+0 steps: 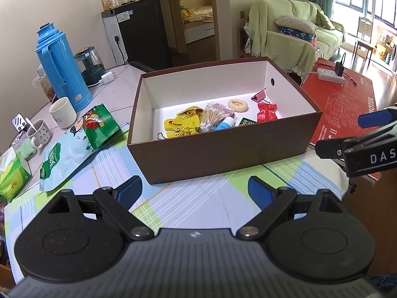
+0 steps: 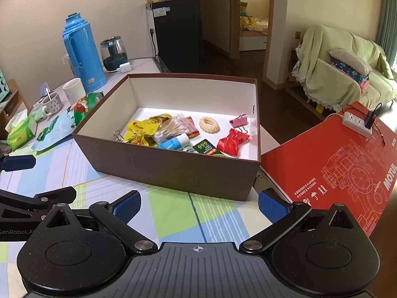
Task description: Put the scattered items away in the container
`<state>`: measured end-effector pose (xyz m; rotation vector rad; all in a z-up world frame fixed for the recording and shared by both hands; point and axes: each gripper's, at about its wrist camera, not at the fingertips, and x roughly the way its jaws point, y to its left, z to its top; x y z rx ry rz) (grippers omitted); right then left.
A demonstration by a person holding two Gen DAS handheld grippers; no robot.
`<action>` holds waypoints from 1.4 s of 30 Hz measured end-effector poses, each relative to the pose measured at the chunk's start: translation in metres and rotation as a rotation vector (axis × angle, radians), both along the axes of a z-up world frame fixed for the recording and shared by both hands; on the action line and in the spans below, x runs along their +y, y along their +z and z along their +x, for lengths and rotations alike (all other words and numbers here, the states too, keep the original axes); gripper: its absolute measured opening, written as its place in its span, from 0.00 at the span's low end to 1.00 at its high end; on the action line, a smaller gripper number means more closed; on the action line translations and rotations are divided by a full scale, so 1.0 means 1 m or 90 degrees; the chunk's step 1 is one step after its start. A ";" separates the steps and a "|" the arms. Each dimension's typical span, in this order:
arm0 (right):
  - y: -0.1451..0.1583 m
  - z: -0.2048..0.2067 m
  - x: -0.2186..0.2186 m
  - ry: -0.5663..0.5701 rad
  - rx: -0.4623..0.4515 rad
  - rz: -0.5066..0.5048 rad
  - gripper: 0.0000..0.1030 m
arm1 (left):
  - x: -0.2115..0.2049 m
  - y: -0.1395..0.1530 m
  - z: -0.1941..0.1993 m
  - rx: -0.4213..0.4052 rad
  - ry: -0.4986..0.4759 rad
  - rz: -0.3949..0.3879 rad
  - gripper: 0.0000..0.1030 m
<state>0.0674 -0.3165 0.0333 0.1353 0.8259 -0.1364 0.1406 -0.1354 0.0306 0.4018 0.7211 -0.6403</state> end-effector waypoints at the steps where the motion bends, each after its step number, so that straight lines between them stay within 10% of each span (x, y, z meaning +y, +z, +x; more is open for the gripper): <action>1: 0.000 -0.001 0.001 -0.001 -0.001 -0.002 1.00 | 0.001 -0.001 0.000 0.000 0.000 -0.001 0.88; 42: 0.001 0.014 -0.028 0.058 -0.003 0.016 1.00 | -0.027 0.007 -0.007 -0.028 0.048 0.011 0.88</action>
